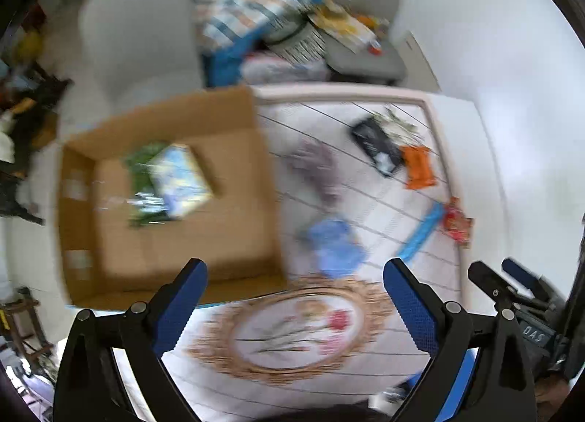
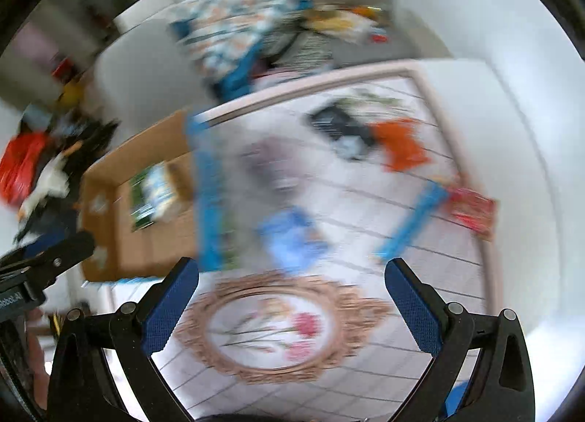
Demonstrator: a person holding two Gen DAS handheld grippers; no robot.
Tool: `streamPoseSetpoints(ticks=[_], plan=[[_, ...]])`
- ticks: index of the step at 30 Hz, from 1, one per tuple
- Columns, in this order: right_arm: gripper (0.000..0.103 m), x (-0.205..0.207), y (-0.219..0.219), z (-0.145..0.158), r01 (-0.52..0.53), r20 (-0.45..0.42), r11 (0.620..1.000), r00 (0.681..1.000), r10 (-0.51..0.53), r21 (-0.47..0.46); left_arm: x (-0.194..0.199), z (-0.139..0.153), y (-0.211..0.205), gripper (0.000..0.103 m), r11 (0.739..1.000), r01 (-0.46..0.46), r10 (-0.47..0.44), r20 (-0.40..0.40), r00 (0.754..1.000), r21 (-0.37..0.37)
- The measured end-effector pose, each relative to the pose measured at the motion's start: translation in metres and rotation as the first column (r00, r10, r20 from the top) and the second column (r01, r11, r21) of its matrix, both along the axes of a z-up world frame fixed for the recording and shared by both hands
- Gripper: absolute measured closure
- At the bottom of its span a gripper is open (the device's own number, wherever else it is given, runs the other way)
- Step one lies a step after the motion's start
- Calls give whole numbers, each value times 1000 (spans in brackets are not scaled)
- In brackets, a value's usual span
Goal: Organize soft objects
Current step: 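Move both tools back over the remaining snacks on the table, then grasp the black snack bag with left tool while right grasps red candy bag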
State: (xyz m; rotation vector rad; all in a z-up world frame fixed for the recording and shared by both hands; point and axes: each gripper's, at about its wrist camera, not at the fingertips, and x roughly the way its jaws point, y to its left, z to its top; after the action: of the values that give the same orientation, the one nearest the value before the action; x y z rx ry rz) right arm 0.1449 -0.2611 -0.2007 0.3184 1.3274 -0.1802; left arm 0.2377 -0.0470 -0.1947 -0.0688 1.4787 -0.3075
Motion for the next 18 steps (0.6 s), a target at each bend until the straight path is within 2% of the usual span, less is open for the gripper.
streamPoseSetpoints(ticks=[2,6,8,11,13,14,15,18], plan=[[0,-4,-55,-11,72,-29,997,997,-72,-8,17,-19,-29,4,1000,-5,5,-56,998,-11],[0,-5,-137,-36,147,-90,988,985,-150,-41,56,-54,-76,4,998,-54,58,-118,991,39],[0,-2,-168,-48,170,-126,983,976,-177,-67,70,-68,-96,4,997,-69,73,-146,987,30],[0,1,-222,-78,280,-180,960,944,-277,-6,86,-89,-129,4,997,-64,70,-197,978,37],[0,1,-254,-103,394,-217,916,903,-370,80,94,-105,-151,4,997,-49,61,-227,972,56],[0,-1,-268,-117,456,-240,881,876,-419,125,96,-111,-160,4,997,-40,54,-232,971,65],[0,-2,-283,-136,533,-272,829,834,-480,171,99,-116,-167,4,997,-33,49,-237,970,73],[0,-10,-297,-172,671,-333,708,734,-592,219,111,-135,-186,4,994,-23,50,-265,963,103]])
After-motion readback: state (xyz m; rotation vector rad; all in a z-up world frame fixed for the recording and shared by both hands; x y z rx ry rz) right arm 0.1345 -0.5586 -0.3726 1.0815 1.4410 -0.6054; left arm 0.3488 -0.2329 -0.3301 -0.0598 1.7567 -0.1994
